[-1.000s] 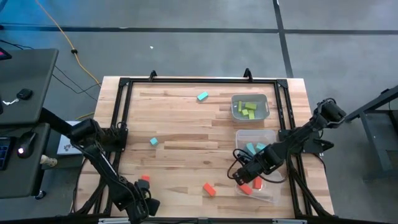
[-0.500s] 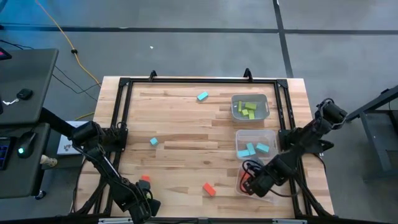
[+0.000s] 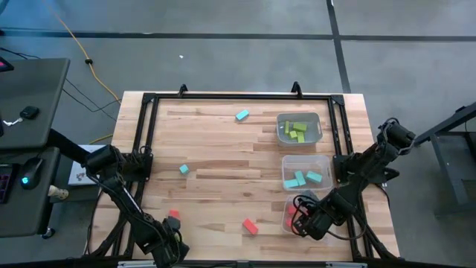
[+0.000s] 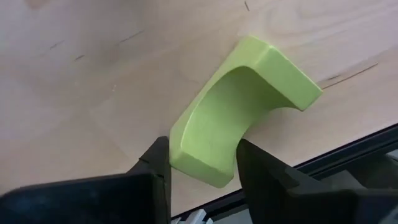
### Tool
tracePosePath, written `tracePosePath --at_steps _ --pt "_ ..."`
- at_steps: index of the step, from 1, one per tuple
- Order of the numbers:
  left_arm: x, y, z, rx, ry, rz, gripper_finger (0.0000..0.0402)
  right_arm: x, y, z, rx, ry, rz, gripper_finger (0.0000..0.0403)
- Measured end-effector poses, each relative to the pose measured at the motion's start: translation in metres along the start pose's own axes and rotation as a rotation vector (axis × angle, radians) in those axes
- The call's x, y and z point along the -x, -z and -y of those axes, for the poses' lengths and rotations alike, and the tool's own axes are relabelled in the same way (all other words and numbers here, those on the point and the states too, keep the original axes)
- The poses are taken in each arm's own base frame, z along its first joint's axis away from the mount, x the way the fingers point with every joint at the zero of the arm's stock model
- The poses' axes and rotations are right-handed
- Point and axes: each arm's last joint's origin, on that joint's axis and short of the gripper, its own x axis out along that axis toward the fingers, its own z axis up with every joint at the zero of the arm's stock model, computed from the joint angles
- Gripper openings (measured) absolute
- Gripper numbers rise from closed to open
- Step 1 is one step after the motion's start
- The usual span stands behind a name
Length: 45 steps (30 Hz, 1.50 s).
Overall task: Sort & place blocks by color
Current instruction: Put the light green arch block into the gray bin
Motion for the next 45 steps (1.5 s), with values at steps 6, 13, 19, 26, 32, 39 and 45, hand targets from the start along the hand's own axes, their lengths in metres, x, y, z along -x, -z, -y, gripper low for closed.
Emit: tracePosePath --at_steps 6,13,19,26,32,39,45 --pt "0.000 0.001 -0.001 -0.012 -0.008 -0.007 0.0091 0.000 0.001 0.000 0.002 0.000 -0.004 0.0213" --pt "0.000 0.001 -0.002 -0.071 -0.020 -0.006 0.0103 0.000 0.000 0.000 0.003 0.000 -0.004 0.0213" --pt "-0.001 0.001 -0.002 -0.143 -0.028 -0.029 0.0129 0.000 0.001 0.000 0.006 0.000 -0.004 0.0213" --pt "-0.001 -0.002 0.000 -0.211 -0.030 -0.040 0.0164 0.000 0.000 0.000 0.006 0.000 -0.002 0.0213" --pt "0.000 -0.009 0.003 -0.275 -0.034 -0.046 0.0180 0.000 0.000 0.000 0.008 0.000 -0.001 0.0213" --pt "0.000 -0.016 0.004 -0.331 -0.048 -0.049 0.0182 0.000 0.000 0.000 0.010 0.000 0.002 0.0213" --pt "0.000 -0.014 0.004 -0.366 -0.044 -0.067 0.0182 0.000 0.000 0.000 0.010 0.000 0.003 0.0213"
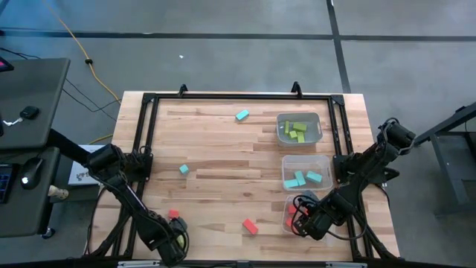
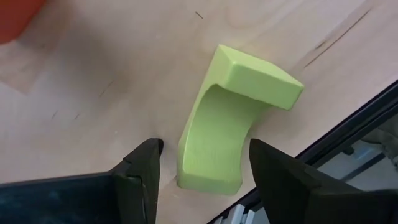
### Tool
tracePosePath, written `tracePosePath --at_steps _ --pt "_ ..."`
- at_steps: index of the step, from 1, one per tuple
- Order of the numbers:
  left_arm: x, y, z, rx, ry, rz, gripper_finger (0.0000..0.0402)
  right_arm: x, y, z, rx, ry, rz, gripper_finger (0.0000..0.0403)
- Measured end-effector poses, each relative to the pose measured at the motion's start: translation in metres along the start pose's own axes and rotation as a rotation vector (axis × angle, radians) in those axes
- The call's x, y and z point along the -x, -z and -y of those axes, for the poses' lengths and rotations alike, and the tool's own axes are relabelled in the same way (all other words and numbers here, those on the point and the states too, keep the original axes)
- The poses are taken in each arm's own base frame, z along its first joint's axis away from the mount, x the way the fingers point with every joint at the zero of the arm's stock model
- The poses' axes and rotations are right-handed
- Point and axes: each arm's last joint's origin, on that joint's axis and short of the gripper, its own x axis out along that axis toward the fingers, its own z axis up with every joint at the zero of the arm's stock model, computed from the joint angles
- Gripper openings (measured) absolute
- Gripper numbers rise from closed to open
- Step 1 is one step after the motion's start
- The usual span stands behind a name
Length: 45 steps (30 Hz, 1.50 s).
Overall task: Sort & place blocks by color
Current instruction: Put the light green arch block into the gray bin
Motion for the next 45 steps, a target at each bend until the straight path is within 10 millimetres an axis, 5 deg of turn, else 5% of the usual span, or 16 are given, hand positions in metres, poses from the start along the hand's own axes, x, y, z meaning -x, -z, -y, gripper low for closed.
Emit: tracePosePath --at_steps 7,23,45 --pt "0.000 -0.001 0.000 -0.046 0.001 0.001 0.0166 0.000 0.000 0.000 0.000 0.001 0.012 0.0213" --pt "0.001 0.000 0.001 -0.096 0.013 0.004 0.0047 0.000 0.004 0.001 -0.003 0.018 -0.082 0.0213" --pt "0.001 0.000 0.001 -0.088 0.015 0.003 0.0040 0.004 0.047 0.022 -0.132 0.151 -0.130 0.0213"
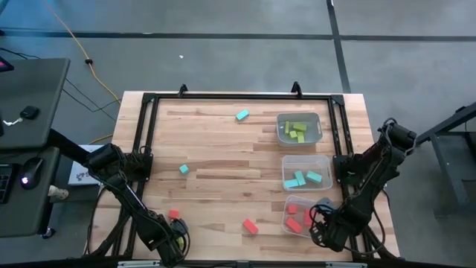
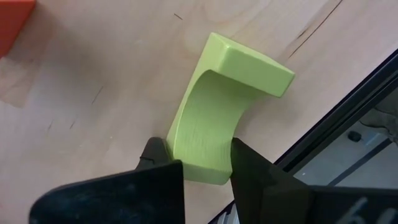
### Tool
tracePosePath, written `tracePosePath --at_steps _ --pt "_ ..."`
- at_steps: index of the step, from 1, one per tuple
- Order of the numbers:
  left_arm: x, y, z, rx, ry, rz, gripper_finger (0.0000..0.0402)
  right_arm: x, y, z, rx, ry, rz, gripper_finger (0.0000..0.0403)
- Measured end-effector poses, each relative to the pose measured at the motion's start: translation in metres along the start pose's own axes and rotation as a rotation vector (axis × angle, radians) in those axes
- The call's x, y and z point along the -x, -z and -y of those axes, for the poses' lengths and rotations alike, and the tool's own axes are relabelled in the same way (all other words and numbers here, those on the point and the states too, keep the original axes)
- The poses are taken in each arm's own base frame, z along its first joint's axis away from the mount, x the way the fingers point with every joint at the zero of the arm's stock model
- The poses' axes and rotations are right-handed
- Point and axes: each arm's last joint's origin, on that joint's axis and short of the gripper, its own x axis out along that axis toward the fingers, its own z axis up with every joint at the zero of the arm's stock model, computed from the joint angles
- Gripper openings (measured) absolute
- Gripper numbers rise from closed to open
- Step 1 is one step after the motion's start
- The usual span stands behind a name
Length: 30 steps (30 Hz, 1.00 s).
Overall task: Sort & place blocks by color
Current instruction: Put the light green arch block into the gray bin
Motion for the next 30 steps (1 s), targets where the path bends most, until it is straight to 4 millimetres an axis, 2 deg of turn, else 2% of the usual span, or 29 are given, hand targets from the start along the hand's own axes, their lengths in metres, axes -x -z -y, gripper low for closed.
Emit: tracePosePath --at_steps 22,30 --pt "0.001 -0.007 0.000 0.024 0.001 -0.016 0.0040 0.002 -0.006 0.018 -0.014 0.169 0.098 0.0213" --pt "0.008 -0.007 -0.001 0.021 0.022 0.018 0.0039 0.006 -0.004 0.015 0.010 0.102 0.063 0.0213"
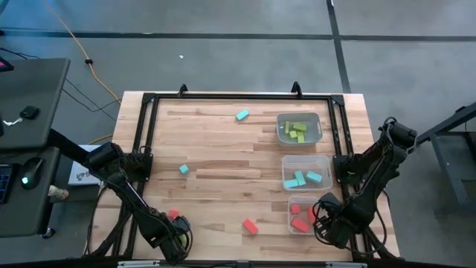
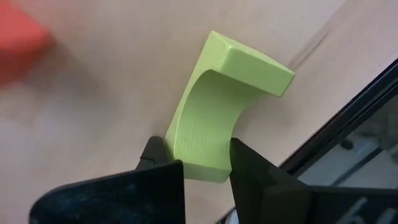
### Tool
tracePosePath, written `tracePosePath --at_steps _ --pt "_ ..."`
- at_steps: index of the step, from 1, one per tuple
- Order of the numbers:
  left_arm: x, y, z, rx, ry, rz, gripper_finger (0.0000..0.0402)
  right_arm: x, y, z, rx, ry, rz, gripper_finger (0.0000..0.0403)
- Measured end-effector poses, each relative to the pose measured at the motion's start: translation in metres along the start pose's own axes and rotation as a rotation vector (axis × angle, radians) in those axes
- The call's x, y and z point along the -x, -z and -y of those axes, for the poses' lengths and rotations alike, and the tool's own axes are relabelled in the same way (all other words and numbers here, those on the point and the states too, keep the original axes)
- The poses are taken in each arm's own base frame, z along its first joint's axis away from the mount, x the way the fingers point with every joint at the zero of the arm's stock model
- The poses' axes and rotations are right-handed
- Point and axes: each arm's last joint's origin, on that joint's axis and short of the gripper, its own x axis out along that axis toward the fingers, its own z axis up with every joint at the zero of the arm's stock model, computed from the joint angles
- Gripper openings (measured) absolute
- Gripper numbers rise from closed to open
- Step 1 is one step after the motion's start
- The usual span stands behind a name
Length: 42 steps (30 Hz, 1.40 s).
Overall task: Sort & place blocks by color
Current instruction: Put the light green arch block into the gray bin
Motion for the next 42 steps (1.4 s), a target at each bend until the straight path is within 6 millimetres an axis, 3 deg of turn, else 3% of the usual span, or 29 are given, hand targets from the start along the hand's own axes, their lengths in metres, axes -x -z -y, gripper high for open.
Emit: tracePosePath --at_steps 8,20,34,42 --pt "0.024 -0.012 0.000 0.027 0.083 0.077 0.0039 0.021 -0.001 -0.005 0.002 -0.257 0.028 0.0213" --pt "0.067 -0.065 -0.003 0.002 0.220 0.312 0.0039 0.054 -0.020 -0.007 0.009 -0.603 0.355 0.0213" --pt "0.100 -0.143 -0.017 -0.167 0.341 0.491 0.0039 0.070 -0.073 -0.028 0.293 -0.572 0.669 0.0213" --pt "0.113 -0.189 -0.039 -0.250 0.398 0.511 0.0039 0.081 -0.114 -0.042 0.381 -0.619 0.675 0.0236"
